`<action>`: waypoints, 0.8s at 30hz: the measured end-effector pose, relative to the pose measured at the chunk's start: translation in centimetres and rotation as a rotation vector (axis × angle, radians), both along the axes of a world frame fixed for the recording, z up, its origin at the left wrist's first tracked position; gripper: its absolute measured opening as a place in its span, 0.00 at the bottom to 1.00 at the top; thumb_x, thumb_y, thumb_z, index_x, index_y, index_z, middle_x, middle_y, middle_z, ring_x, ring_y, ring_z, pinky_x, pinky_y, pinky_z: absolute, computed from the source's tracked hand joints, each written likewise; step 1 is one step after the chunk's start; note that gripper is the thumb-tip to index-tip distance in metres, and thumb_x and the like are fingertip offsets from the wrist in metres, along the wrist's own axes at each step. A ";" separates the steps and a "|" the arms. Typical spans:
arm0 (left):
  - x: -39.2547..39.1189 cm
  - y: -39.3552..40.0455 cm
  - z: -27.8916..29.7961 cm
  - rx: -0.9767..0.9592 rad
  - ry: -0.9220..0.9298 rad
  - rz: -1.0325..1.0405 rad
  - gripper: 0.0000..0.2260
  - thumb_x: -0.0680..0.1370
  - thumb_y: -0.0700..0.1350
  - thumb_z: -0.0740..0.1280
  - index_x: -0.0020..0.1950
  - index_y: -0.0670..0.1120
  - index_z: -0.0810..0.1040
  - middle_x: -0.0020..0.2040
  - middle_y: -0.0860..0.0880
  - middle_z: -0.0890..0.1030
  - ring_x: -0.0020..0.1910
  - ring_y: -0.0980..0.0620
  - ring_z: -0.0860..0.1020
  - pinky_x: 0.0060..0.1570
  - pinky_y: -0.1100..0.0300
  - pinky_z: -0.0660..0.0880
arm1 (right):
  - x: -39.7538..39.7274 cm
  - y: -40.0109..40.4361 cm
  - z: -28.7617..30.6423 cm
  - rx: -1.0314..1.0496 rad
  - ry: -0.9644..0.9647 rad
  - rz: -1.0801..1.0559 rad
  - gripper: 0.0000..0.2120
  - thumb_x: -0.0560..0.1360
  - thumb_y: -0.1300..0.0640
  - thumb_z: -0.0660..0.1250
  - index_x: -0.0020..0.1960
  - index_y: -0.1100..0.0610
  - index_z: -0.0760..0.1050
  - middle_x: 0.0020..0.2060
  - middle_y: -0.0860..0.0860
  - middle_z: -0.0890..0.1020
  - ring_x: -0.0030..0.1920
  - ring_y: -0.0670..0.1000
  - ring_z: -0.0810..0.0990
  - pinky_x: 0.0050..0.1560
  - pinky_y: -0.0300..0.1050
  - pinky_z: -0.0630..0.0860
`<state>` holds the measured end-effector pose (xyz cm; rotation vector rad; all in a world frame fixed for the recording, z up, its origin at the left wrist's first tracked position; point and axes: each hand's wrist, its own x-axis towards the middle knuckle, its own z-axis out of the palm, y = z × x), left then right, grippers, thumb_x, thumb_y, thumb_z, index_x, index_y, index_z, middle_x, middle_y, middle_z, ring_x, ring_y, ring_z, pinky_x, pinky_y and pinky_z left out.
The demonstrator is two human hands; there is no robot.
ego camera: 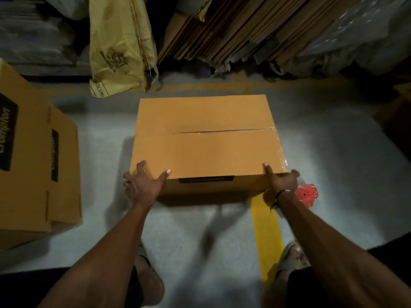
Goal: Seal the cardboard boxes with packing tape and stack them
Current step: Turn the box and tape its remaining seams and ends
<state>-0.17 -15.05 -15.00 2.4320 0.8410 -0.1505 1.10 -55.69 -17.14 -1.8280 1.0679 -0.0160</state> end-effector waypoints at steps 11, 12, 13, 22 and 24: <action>-10.1 -14.1 2.2 -0.071 0.149 0.162 0.34 0.73 0.67 0.73 0.67 0.51 0.61 0.66 0.34 0.67 0.56 0.32 0.75 0.57 0.43 0.74 | -6.6 13.0 2.4 0.252 0.005 0.338 0.60 0.72 0.46 0.79 0.83 0.51 0.36 0.81 0.57 0.61 0.76 0.63 0.66 0.71 0.62 0.70; -10.9 -15.1 2.5 -0.098 0.149 0.132 0.33 0.75 0.65 0.73 0.68 0.50 0.61 0.65 0.35 0.68 0.55 0.32 0.77 0.54 0.45 0.75 | -7.3 12.9 2.3 0.242 0.003 0.349 0.59 0.73 0.47 0.79 0.83 0.50 0.36 0.80 0.57 0.62 0.75 0.63 0.68 0.70 0.62 0.71; -11.6 -16.1 2.9 -0.133 0.154 0.093 0.31 0.77 0.62 0.73 0.69 0.49 0.61 0.64 0.35 0.70 0.54 0.32 0.79 0.51 0.47 0.76 | -8.0 12.7 2.7 0.235 0.008 0.353 0.58 0.73 0.47 0.79 0.83 0.50 0.36 0.80 0.56 0.62 0.74 0.63 0.70 0.69 0.62 0.72; -14.6 -19.4 2.3 -0.251 0.077 -0.426 0.10 0.84 0.51 0.65 0.57 0.50 0.65 0.50 0.45 0.82 0.44 0.44 0.83 0.42 0.50 0.81 | -14.1 7.5 -1.3 0.536 0.058 0.161 0.63 0.59 0.23 0.73 0.82 0.38 0.42 0.83 0.52 0.55 0.77 0.65 0.63 0.66 0.73 0.72; -13.8 -18.4 2.2 -0.146 -0.013 -0.386 0.10 0.84 0.50 0.65 0.58 0.48 0.66 0.50 0.45 0.82 0.44 0.44 0.82 0.39 0.53 0.77 | -14.1 7.1 0.4 0.572 0.039 0.127 0.53 0.69 0.35 0.74 0.83 0.43 0.46 0.80 0.52 0.60 0.74 0.65 0.67 0.63 0.75 0.73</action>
